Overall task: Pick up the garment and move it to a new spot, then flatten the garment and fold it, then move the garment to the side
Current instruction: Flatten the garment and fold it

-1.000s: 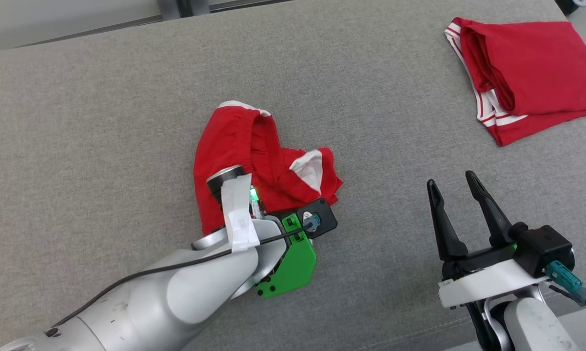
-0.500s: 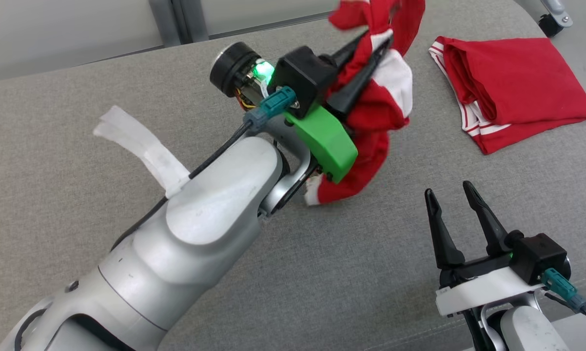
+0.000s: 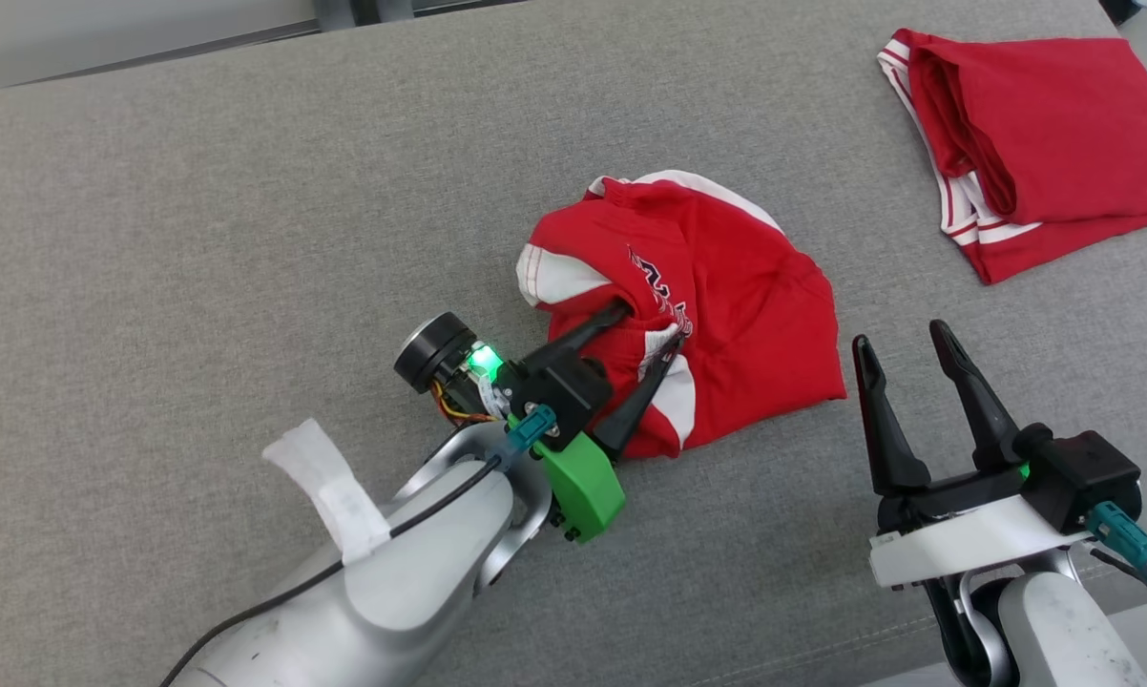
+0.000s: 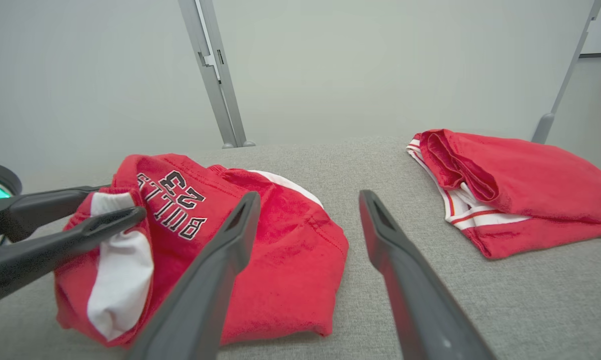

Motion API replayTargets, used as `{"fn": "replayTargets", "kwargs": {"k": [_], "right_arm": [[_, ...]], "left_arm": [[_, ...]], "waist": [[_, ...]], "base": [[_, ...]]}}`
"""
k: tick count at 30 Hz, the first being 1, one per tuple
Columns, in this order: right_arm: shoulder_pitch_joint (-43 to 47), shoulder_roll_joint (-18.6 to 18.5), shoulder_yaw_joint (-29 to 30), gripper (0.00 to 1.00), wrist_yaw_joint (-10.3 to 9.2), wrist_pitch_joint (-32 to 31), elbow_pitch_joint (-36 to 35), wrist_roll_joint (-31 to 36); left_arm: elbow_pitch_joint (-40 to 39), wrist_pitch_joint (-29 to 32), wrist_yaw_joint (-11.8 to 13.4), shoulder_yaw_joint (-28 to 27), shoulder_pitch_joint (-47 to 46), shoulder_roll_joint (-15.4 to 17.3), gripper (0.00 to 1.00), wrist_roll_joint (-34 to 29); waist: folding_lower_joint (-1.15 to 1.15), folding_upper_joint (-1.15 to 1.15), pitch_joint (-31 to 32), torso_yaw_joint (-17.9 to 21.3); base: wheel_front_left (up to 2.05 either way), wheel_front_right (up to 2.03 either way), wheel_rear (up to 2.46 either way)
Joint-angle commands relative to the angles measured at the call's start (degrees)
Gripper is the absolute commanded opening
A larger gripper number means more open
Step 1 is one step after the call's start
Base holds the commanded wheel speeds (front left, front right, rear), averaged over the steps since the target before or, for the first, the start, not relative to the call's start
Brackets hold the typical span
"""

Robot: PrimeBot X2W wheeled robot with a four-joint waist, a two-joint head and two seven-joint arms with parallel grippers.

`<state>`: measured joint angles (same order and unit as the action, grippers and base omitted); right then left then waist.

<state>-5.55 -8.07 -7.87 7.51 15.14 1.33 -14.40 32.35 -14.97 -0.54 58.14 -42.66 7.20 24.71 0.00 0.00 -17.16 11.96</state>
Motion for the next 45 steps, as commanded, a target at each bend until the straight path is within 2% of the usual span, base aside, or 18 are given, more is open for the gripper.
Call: {"fn": "replayTargets", "kwargs": {"k": [1,6,11,17,23,24,25,26,27,29,31,36,40,41,43,44,45], "right_arm": [[-0.7,-0.1,0.4,1.0,-0.06,0.0,-0.5,-0.1],[0.0,0.5,1.2,1.0,-0.06,0.0,-0.7,0.3],[0.3,1.1,1.0,1.0,-0.06,0.0,-0.3,0.1],[-0.3,1.4,0.9,1.0,-0.06,0.0,-0.2,-0.2],[0.2,1.2,1.2,1.0,-0.06,0.0,-0.1,-0.4],[0.3,1.3,1.3,1.0,-0.06,0.0,0.0,-0.5],[0.5,1.4,1.4,1.0,-0.06,0.0,0.0,-0.6],[0.7,1.4,1.4,1.0,-0.06,0.0,0.0,-0.6],[0.8,1.5,1.4,1.0,-0.06,0.0,-0.1,-0.6],[1.0,1.5,1.4,1.0,-0.06,0.0,0.0,-0.8],[1.1,1.5,1.3,1.0,-0.06,0.0,0.0,-0.8],[0.8,1.1,1.1,1.0,-0.06,0.0,-0.2,-0.8],[0.5,0.6,0.9,1.0,-0.06,0.0,-0.3,-0.7],[0.4,0.6,0.9,1.0,-0.06,0.0,-0.3,-0.7],[0.3,0.5,0.9,1.0,-0.06,0.0,-0.3,-0.7],[0.3,0.5,0.9,1.0,-0.06,0.0,-0.3,-0.7],[0.2,0.5,0.8,1.0,-0.06,0.0,-0.3,-0.7]], "left_arm": [[-1.3,-0.2,1.3,-0.5,1.6,1.7,1.0,-1.2],[-5.7,0.2,5.0,-0.5,4.9,6.3,1.0,-4.3],[-13.3,5.1,7.9,1.1,5.7,12.0,1.0,-7.9],[-24.4,13.5,8.2,2.9,3.3,16.2,1.0,-10.4],[-31.6,19.9,8.4,3.6,3.7,19.2,1.0,-10.3],[-32.0,20.6,8.3,3.8,4.0,19.5,0.94,-10.1],[-32.6,21.2,8.3,3.8,4.2,19.9,0.76,-9.9],[-32.9,21.5,8.4,3.8,4.4,20.1,0.74,-9.8],[-33.2,21.9,8.5,3.9,4.6,20.3,0.77,-9.5],[-33.3,22.3,8.4,4.0,4.8,20.6,0.76,-9.2],[-33.0,22.4,8.3,4.1,4.8,20.6,0.81,-8.9],[-31.3,22.9,7.4,4.4,3.7,20.0,0.76,-8.5],[-29.7,22.6,7.2,4.5,3.0,19.7,0.86,-8.4],[-29.2,22.6,7.1,4.6,2.8,19.6,0.85,-8.4],[-28.5,22.4,6.9,4.6,2.5,19.4,0.81,-8.3],[-28.0,22.5,6.7,4.7,2.3,19.4,0.7,-8.3],[-27.7,22.5,6.7,4.8,2.2,19.3,0.5,-8.3]], "waist": [[0.0,0.0,-0.4,-0.6],[0.0,0.0,-0.3,-1.4],[0.0,0.0,-0.3,-1.8],[0.0,0.0,-0.5,-1.9],[0.0,0.0,0.1,-0.9],[0.0,0.0,0.2,-0.8],[0.0,0.0,0.4,-0.6],[0.0,0.0,0.5,-0.5],[0.0,0.0,0.6,-0.4],[0.0,0.0,0.8,-0.2],[0.0,0.0,0.9,-0.1],[0.0,0.0,0.6,0.1],[0.0,0.0,0.3,0.2],[0.0,0.0,0.3,0.2],[0.0,0.0,0.1,0.2],[0.0,0.0,0.1,0.2],[0.0,0.0,0.0,0.2]], "base": [[0.0,0.0,0.0],[0.0,0.0,0.0],[0.0,0.0,0.0],[0.0,0.0,0.0],[0.0,0.0,0.0],[0.0,0.0,0.0],[0.0,0.0,0.0],[0.0,0.0,0.0],[0.0,0.0,0.0],[0.0,0.0,0.0],[0.0,0.0,0.0],[0.0,0.0,0.0],[0.0,0.0,0.0],[0.0,0.0,0.0],[0.0,0.0,0.0],[0.0,0.0,0.0],[0.0,0.0,0.0]]}}
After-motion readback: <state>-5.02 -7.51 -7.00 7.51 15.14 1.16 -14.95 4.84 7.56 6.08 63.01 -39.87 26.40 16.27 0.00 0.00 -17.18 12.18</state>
